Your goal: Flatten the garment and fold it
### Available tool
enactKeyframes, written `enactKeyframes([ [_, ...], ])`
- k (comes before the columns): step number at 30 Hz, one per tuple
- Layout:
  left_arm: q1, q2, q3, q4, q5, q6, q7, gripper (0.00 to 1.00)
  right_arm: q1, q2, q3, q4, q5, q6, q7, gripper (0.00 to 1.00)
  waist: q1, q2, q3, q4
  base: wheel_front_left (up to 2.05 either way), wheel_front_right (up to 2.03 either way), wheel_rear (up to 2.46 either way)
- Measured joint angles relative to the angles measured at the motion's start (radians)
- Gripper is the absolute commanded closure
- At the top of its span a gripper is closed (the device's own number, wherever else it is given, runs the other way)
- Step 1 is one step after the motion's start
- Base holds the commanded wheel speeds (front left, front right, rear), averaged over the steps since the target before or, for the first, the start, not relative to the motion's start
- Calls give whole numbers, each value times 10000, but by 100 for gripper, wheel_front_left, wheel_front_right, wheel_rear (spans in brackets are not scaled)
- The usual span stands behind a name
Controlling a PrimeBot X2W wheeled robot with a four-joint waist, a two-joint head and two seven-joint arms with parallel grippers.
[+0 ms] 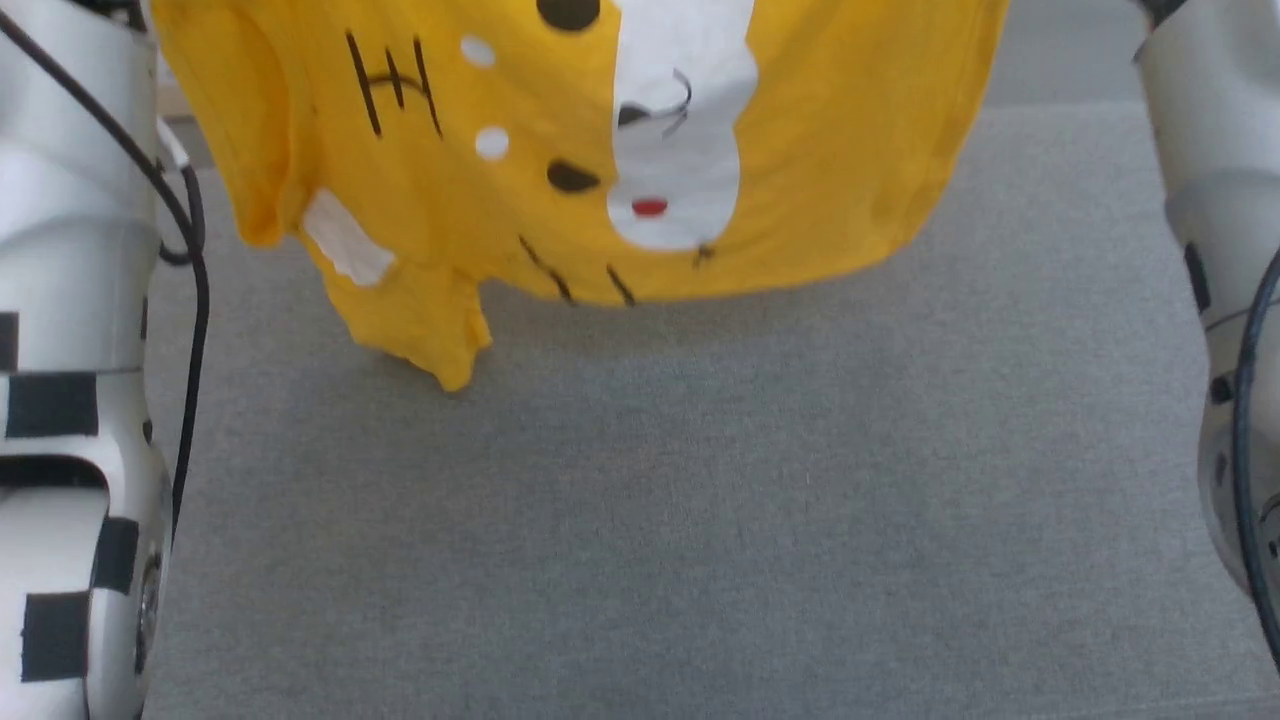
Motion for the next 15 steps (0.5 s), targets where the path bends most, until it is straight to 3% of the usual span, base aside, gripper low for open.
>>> enactKeyframes([
  [8, -1720, -376, 224, -242, 157, 268, -1636, 100, -1367, -38, -600, -362, -1317, 0, -876, 100, 0, 0, 1574, -64, 0, 0, 0],
  [15, -2337, -802, 268, 464, 165, -128, -3421, 100, -1819, -63, -840, -686, -3126, 0, -2092, 100, 2, 0, 2904, 11, 0, 0, 0],
])
